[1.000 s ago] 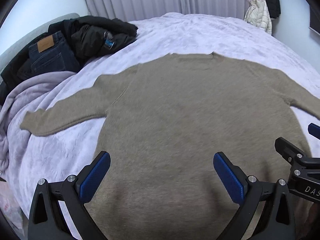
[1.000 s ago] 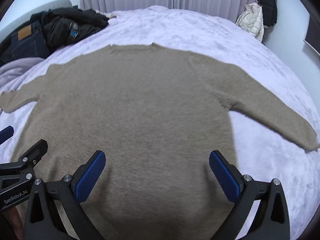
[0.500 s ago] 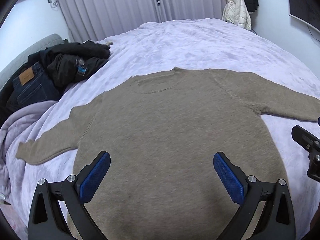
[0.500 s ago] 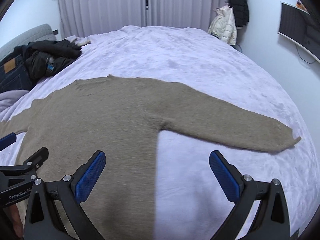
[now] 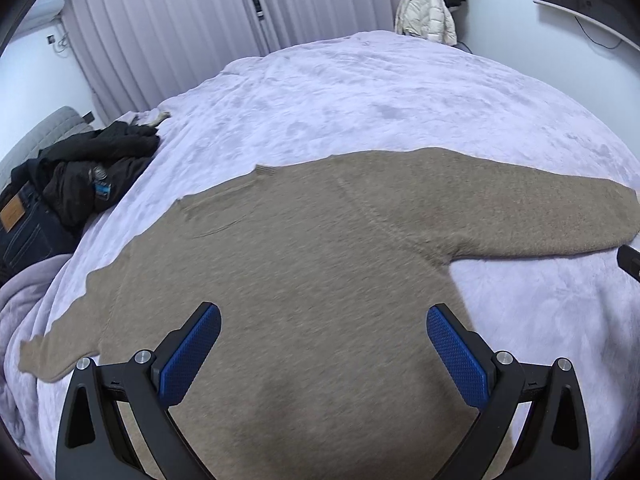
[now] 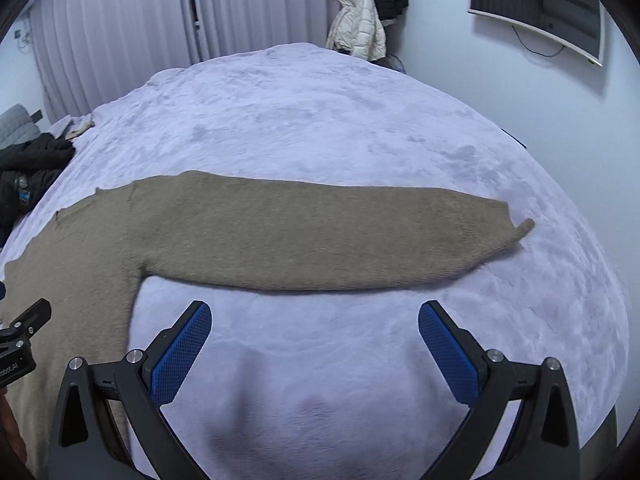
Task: Fold small clothes
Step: 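Move the right gripper to the sweater's sleeve cuff and grasp it, then lift the cuff with the right gripper and fold the sleeve across the body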
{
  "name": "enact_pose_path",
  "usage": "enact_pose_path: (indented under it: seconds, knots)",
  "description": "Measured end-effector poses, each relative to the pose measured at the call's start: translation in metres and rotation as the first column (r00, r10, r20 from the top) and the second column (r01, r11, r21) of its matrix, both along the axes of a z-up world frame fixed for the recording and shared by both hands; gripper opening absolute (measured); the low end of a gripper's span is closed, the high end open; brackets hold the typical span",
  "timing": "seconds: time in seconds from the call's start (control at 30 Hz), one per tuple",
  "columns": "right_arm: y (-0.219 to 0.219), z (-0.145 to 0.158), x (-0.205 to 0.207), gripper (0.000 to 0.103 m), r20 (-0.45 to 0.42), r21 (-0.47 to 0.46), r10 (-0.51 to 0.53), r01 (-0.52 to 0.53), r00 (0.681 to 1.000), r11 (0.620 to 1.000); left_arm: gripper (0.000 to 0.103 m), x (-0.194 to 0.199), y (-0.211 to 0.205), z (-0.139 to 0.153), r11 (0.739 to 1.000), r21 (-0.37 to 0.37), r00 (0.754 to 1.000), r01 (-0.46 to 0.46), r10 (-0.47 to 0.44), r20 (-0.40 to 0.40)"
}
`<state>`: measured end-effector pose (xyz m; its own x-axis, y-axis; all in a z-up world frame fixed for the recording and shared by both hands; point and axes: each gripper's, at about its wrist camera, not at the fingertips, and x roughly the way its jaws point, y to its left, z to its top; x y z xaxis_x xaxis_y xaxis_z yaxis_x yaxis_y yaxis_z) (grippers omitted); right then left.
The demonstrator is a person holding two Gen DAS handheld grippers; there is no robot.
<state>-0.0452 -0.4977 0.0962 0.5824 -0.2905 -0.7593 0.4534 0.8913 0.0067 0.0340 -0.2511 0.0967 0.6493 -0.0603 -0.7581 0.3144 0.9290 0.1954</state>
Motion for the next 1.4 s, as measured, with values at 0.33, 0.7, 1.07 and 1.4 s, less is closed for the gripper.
enact_pose_path:
  seconds: [0.33, 0.7, 1.07, 1.4]
  knots:
    - [-0.109, -0.019, -0.024, 0.103, -0.009, 0.123, -0.205, 0.204, 0.979, 0.971, 0.103, 0.034, -0.047, -0.015, 0.999, -0.001, 0.999, 0.039, -0.039, -0.030]
    - [-0.156, -0.034, 0.011, 0.103, 0.010, 0.238, -0.234, 0.225, 0.972, 0.945, 0.103, 0.070, -0.072, -0.031, 0.999, -0.024, 0.996, 0.033, -0.035, -0.083]
    - [-0.141, -0.024, 0.034, 0.015, 0.125, 0.190, -0.179, 0.153, 0.976, 0.970, 0.103, 0.090, -0.065, -0.049, 0.999, -0.045, 0.992, -0.010, 0.004, -0.129]
    - [-0.112, 0.023, 0.029, 0.015, 0.182, 0.023, -0.146, 0.144, 0.972, 0.989, 0.103, 0.118, -0.071, -0.070, 0.996, -0.088, 0.973, -0.003, -0.017, -0.228]
